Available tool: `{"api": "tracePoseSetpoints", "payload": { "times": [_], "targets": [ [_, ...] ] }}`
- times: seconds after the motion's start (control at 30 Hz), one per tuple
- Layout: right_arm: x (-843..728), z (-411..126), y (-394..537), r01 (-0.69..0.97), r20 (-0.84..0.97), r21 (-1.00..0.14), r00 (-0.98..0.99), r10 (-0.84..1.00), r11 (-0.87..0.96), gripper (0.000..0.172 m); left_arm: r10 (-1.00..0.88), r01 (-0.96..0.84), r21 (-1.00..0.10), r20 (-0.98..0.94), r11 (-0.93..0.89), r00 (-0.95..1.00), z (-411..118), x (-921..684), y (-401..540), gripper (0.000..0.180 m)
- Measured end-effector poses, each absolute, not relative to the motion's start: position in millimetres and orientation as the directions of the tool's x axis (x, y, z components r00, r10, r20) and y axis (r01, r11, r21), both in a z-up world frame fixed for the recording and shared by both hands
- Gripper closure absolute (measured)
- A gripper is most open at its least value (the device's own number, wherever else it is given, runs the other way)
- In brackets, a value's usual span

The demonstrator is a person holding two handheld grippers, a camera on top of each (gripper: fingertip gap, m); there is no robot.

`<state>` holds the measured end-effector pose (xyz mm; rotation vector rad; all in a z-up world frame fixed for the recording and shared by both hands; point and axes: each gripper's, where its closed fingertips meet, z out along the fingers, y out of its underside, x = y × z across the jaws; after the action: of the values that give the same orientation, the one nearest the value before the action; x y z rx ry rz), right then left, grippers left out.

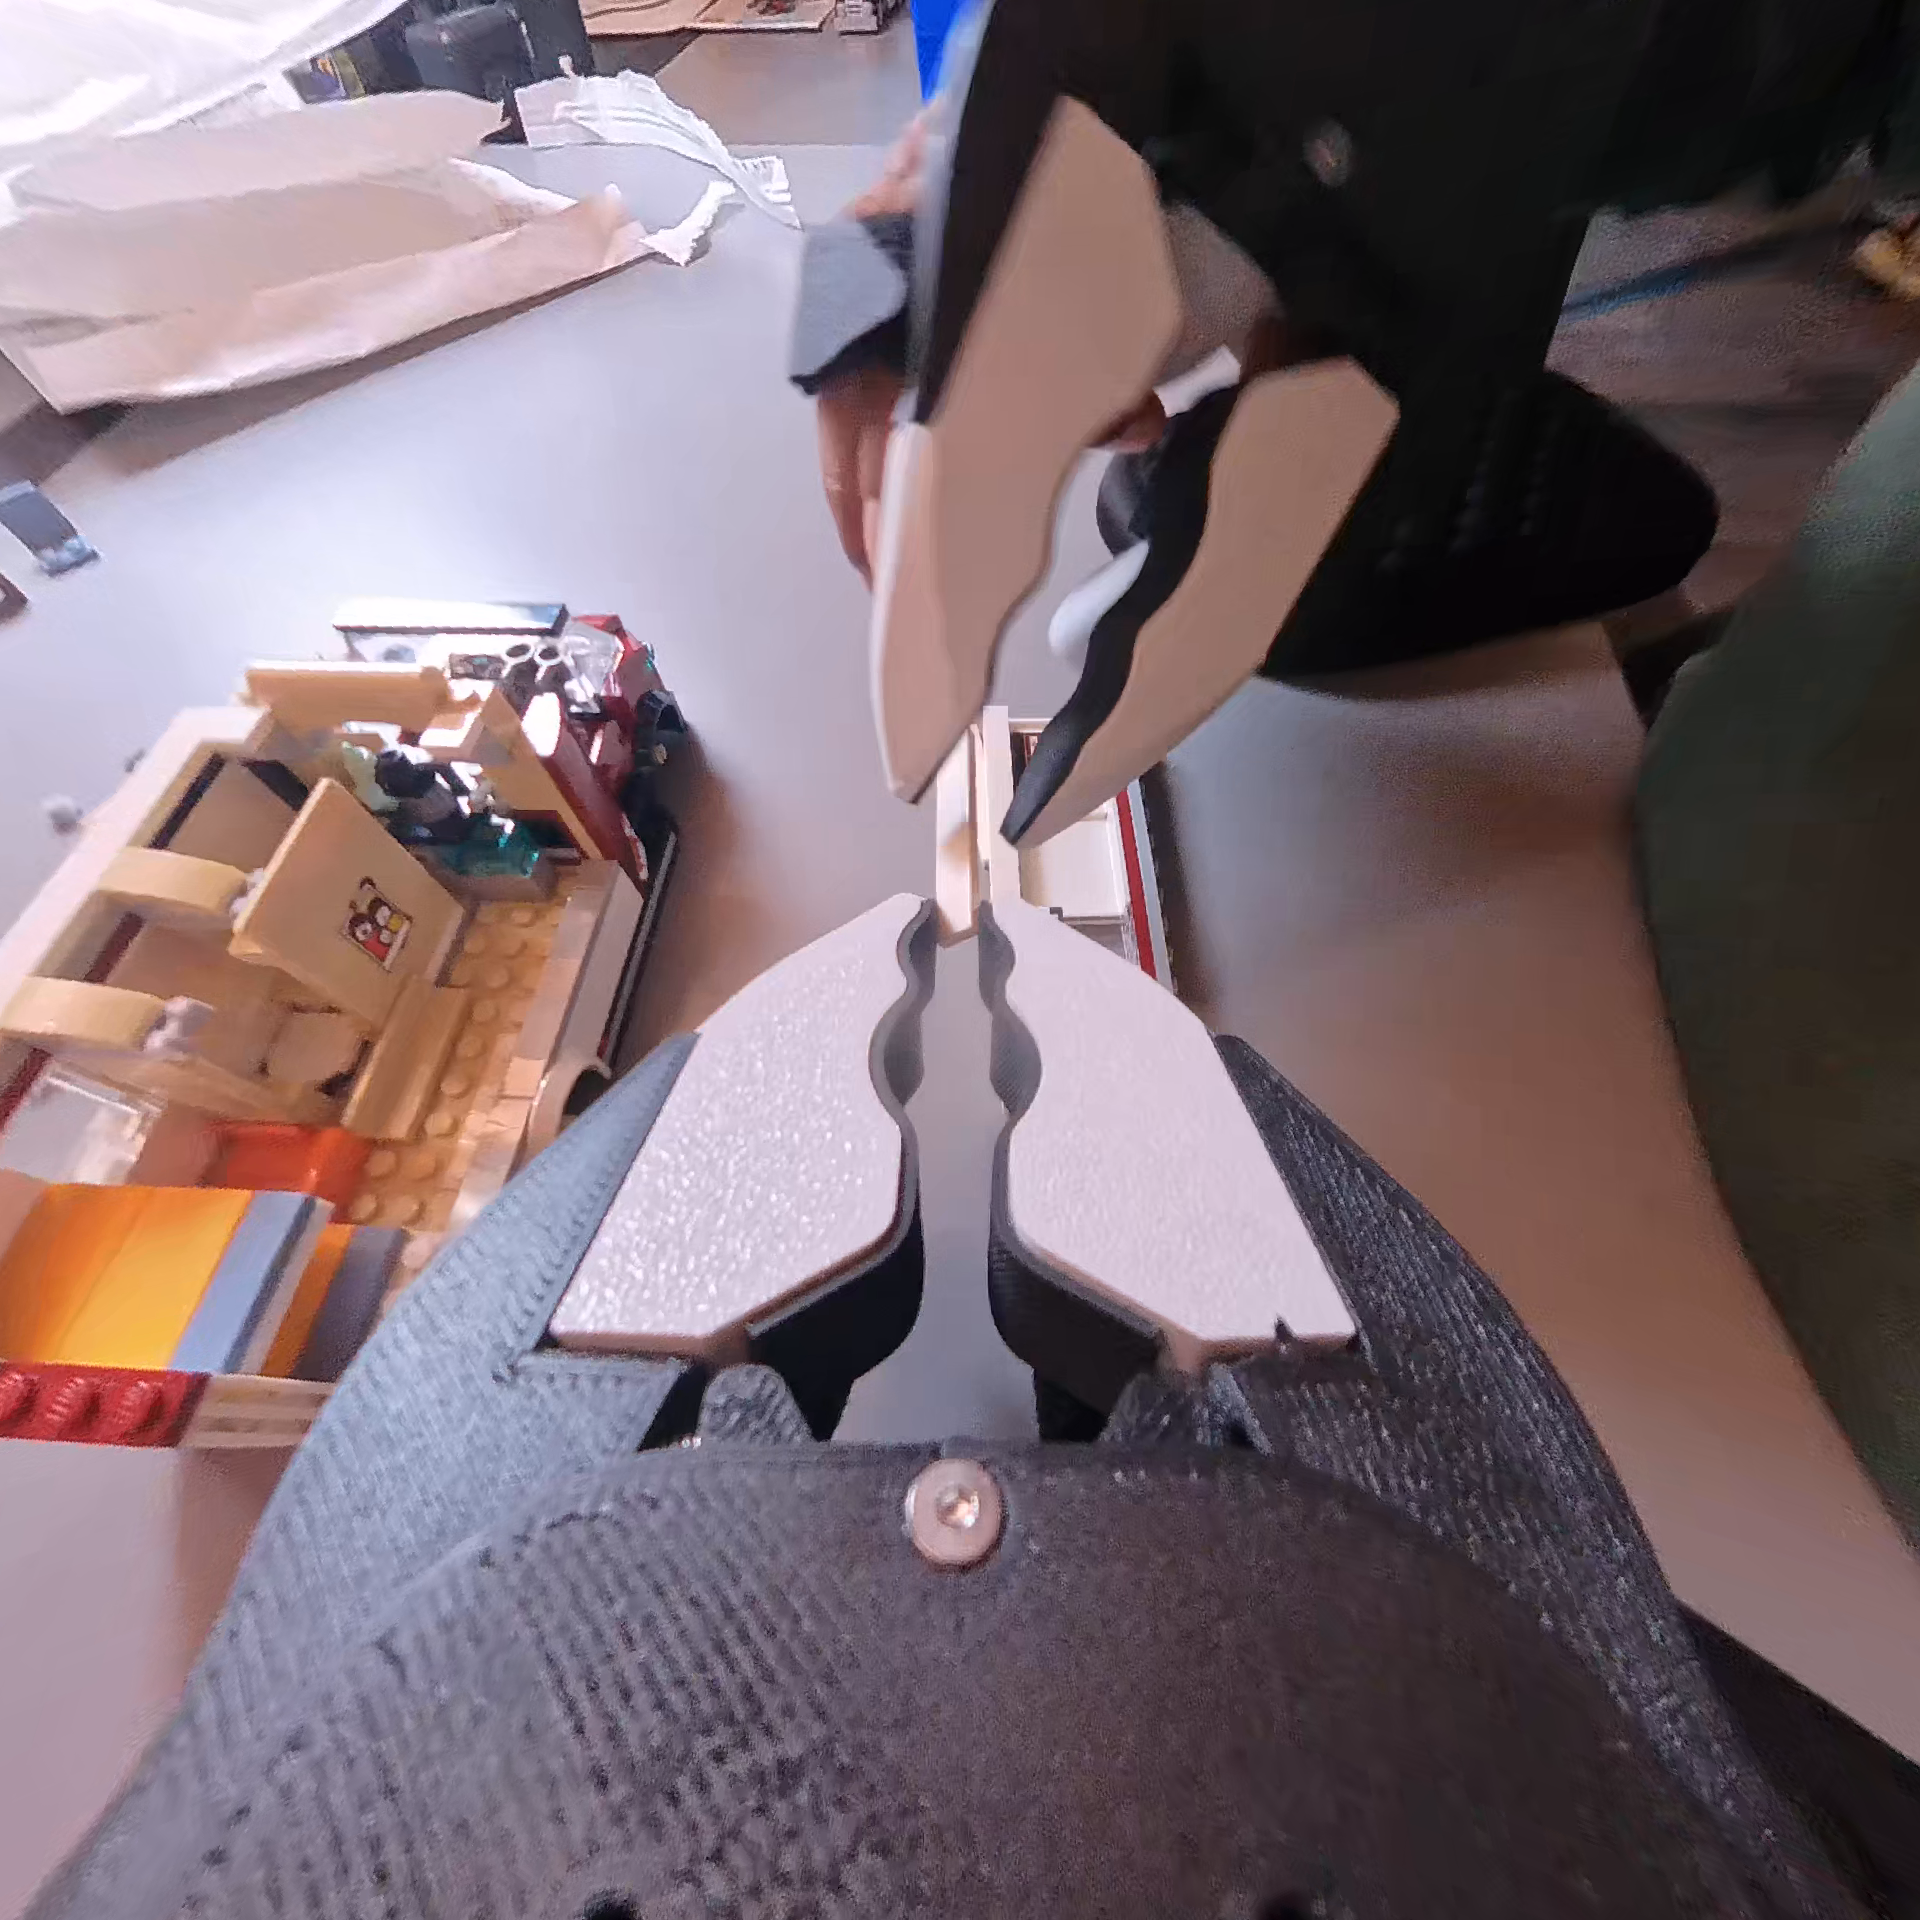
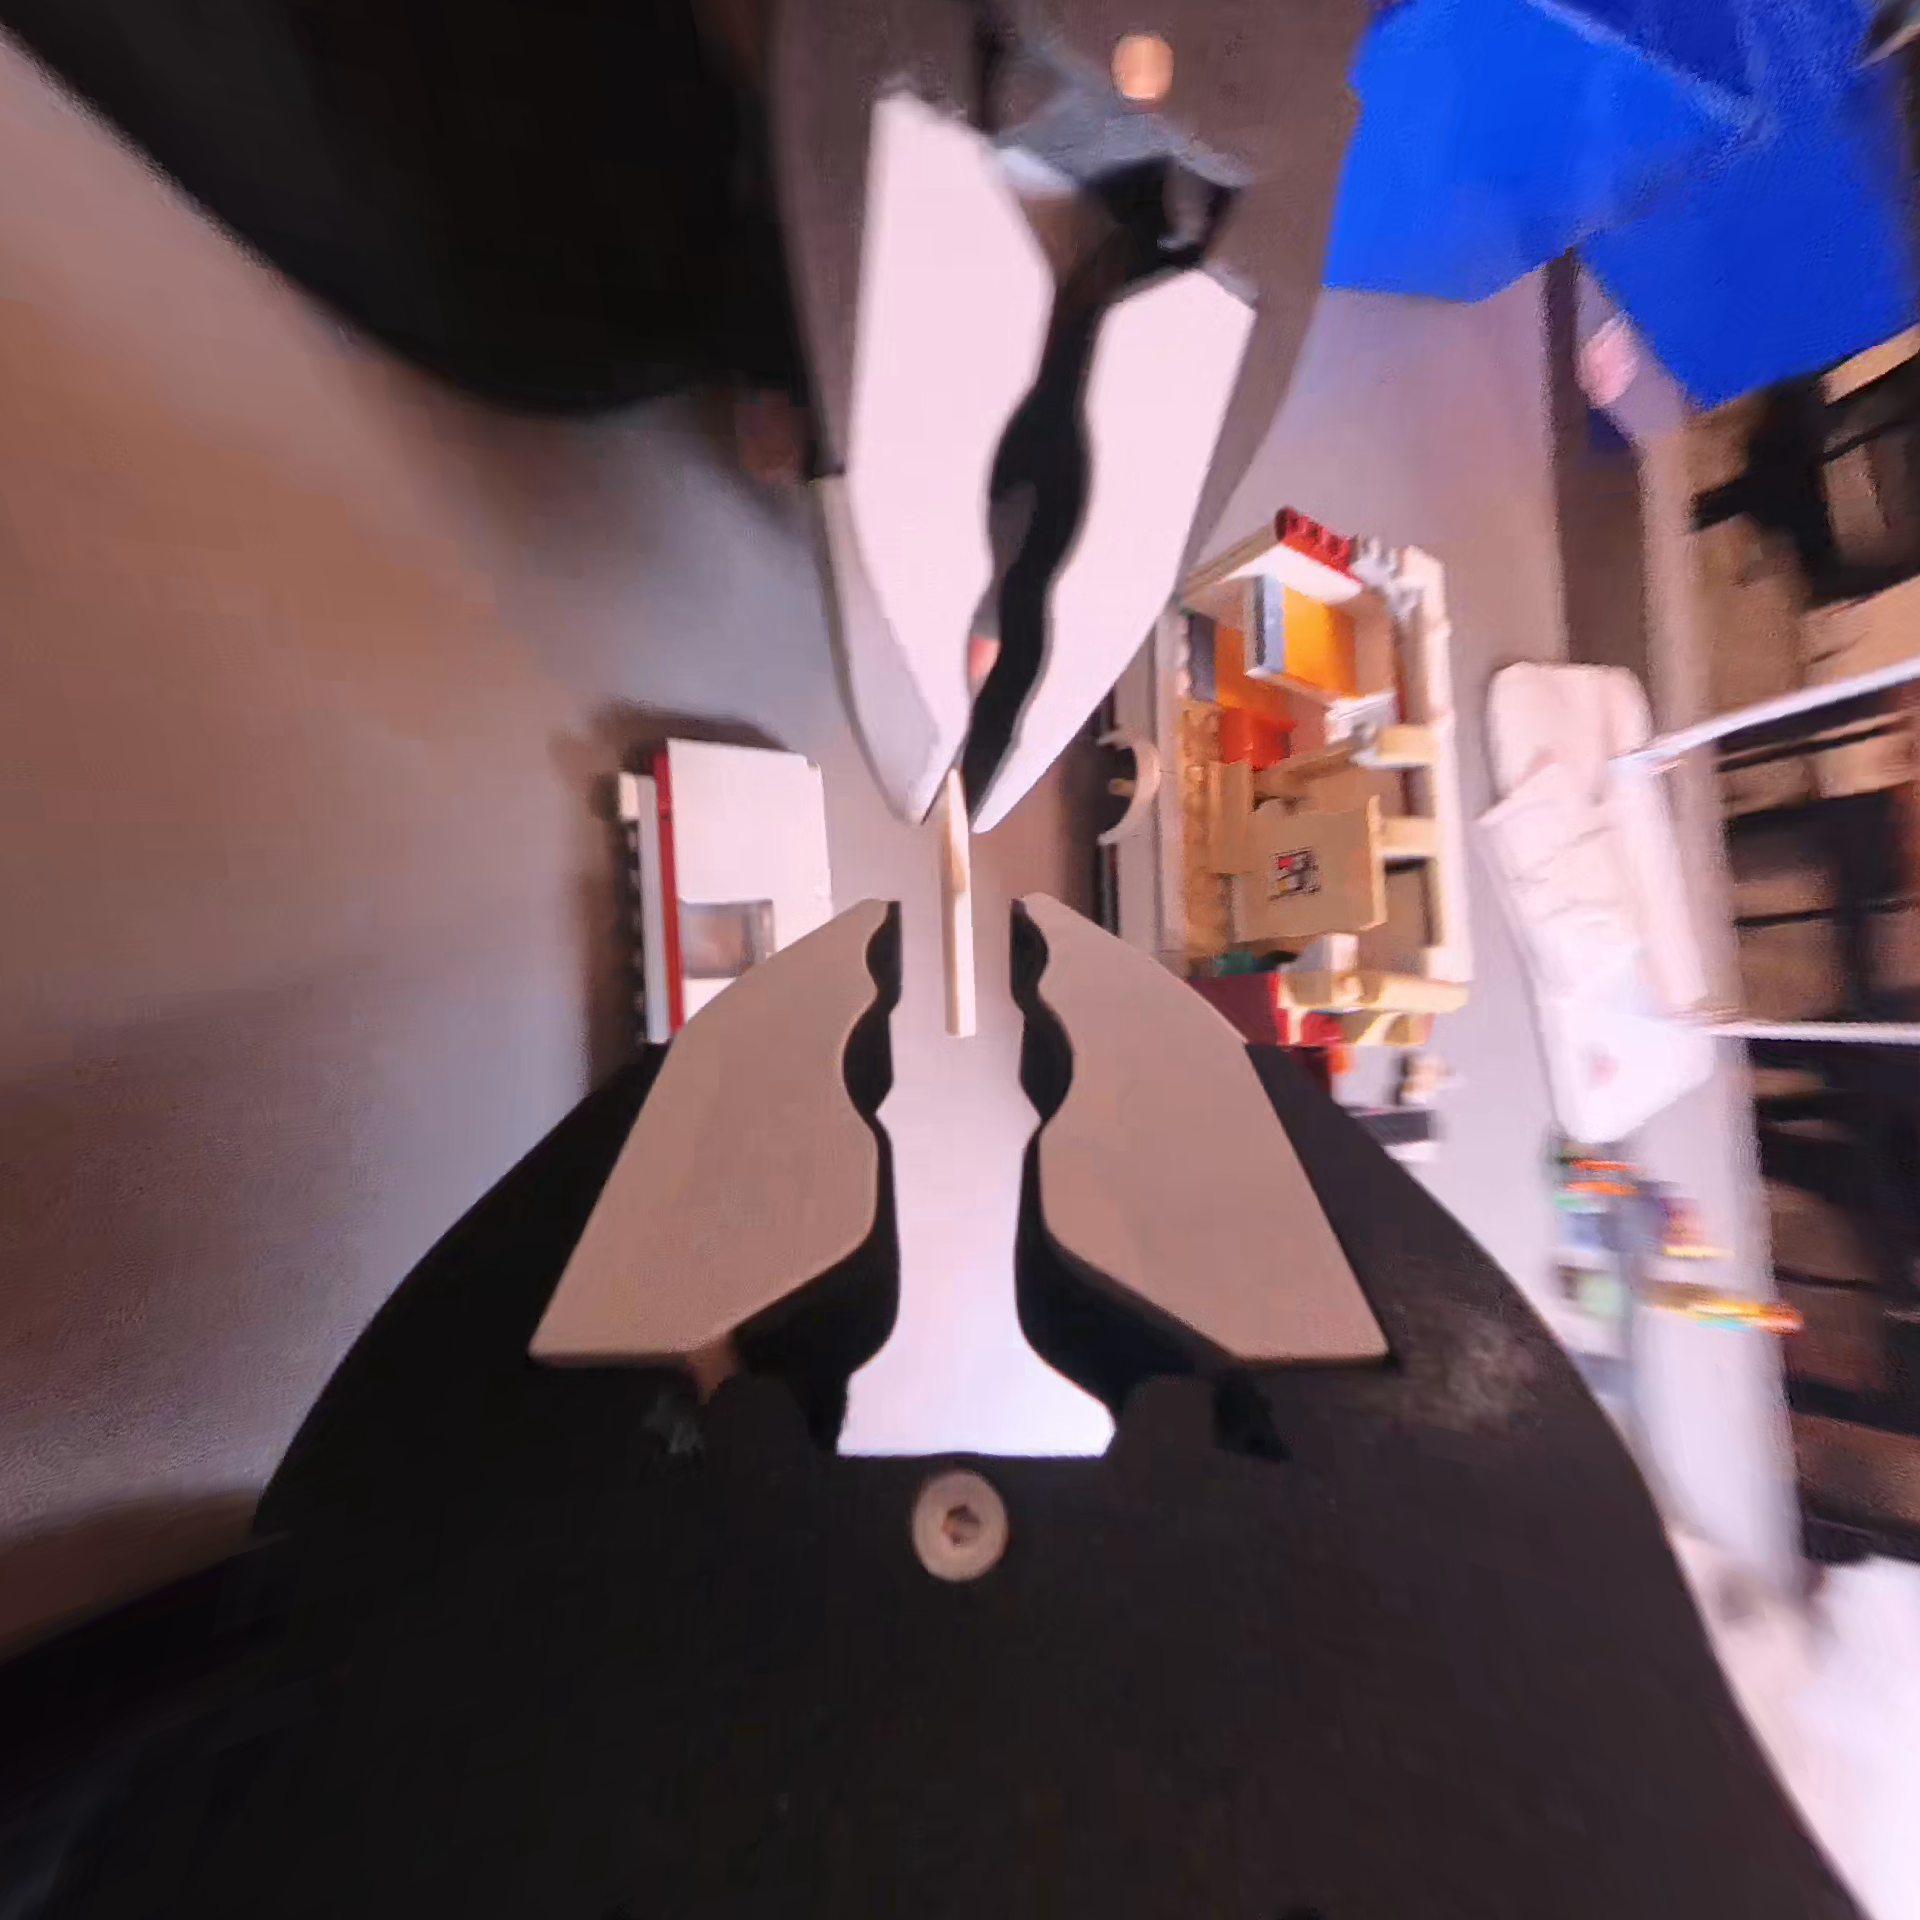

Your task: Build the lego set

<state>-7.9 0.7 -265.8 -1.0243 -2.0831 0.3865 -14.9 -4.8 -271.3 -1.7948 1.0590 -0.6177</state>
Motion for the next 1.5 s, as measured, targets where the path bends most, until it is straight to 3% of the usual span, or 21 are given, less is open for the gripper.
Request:
{"api": "tracePoseSetpoints", "payload": {
  "times": [0.03, 0.17, 0.3, 0.4, 0.47, 0.53, 0.67, 0.8, 0.9, 1.03, 1.13, 1.23, 1.37, 1.5],
  "targets": [
    [-7.1, -263.6, 0.0, 0.56, 0.403, -0.623, -0.369, 0.838, 0.546, 0.15, -0.865, -0.421, -0.893, -0.078, -0.16, 0.495, -271.3, -14.4, -5.3, 0.173],
    [-1.8, -266.2, -2.1, 0.646, 0.084, -0.695, -0.363, 0.928, 0.315, 0.151, -0.852, -0.516, -0.856, -0.249, -0.028, 0.46, -270.9, -10.6, -7.7, 0.173],
    [-0.1, -272.6, -7.3, 0.666, -0.01, -0.698, -0.375, 0.927, 0.262, 0.164, -0.842, -0.53, -0.847, -0.304, 0.025, 0.445, -267.4, -8.6, -9.6, 0.173],
    [13.6, -272.0, 12.4, 0.684, 0.055, -0.669, -0.343, 0.938, 0.289, 0.164, -0.836, -0.477, -0.878, -0.235, -0.036, 0.496, -264.3, -13.9, -3.4, 0.161],
    [40.8, -281.6, 46.7, 0.748, 0.143, -0.574, -0.309, 0.94, 0.333, 0.164, -0.839, -0.427, -0.9, -0.165, -0.087, 0.519, -261.2, -20.6, -0.3, 0.159],
    [72.8, -296.7, 74.5, 0.811, 0.142, -0.492, -0.283, 0.949, 0.316, 0.164, -0.837, -0.388, -0.916, -0.134, -0.1, 0.531, -256.1, -24.5, 1.8, 0.16],
    [99.2, -314.8, 87.5, 0.853, 0.101, -0.437, -0.269, 0.958, 0.286, 0.163, -0.84, -0.41, -0.905, -0.133, -0.113, 0.525, -264.6, -23.8, 3.2, 0.161],
    [89.1, -299.4, 76.3, 0.807, 0.163, -0.475, -0.312, 0.936, 0.352, 0.148, -0.845, -0.413, -0.901, -0.117, -0.13, 0.522, -269.5, -23.7, 4.3, 0.162],
    [74.4, -289.6, 24.6, 0.717, 0.138, -0.539, -0.442, 0.886, 0.442, 0.148, -0.846, -0.399, -0.907, -0.106, -0.133, 0.523, -267.7, -25.6, 4.8, 0.163],
    [64.4, -304.6, -6.8, 0.674, 0.174, -0.516, -0.521, 0.835, 0.528, 0.15, -0.856, -0.387, -0.911, -0.081, -0.145, 0.511, -268.4, -24.8, 3.0, 0.163],
    [61.4, -312.9, -6.5, 0.695, 0.142, -0.512, -0.511, 0.848, 0.505, 0.162, -0.872, -0.388, -0.913, -0.087, -0.124, 0.482, -266.5, -21.0, -2.1, 0.162],
    [60.9, -305.9, -11.3, 0.712, -0.001, -0.565, -0.505, 0.863, 0.417, 0.162, -0.919, -0.392, -0.917, -0.093, -0.07, 0.383, -262.7, -11.9, -18.7, 0.152],
    [60.9, -280.6, -10.7, 0.751, -0.349, -0.645, -0.457, 0.818, 0.144, 0.163, -0.964, -0.427, -0.903, -0.152, 0.046, 0.217, -263.9, 2.5, -47.7, 0.135],
    [60.2, -266.9, -5.1, 0.799, -0.672, -0.581, -0.364, 0.645, -0.154, 0.162, -0.95, -0.544, -0.835, -0.232, 0.083, 0.211, -286.6, 5.3, -45.5, 0.134]
  ]
}}
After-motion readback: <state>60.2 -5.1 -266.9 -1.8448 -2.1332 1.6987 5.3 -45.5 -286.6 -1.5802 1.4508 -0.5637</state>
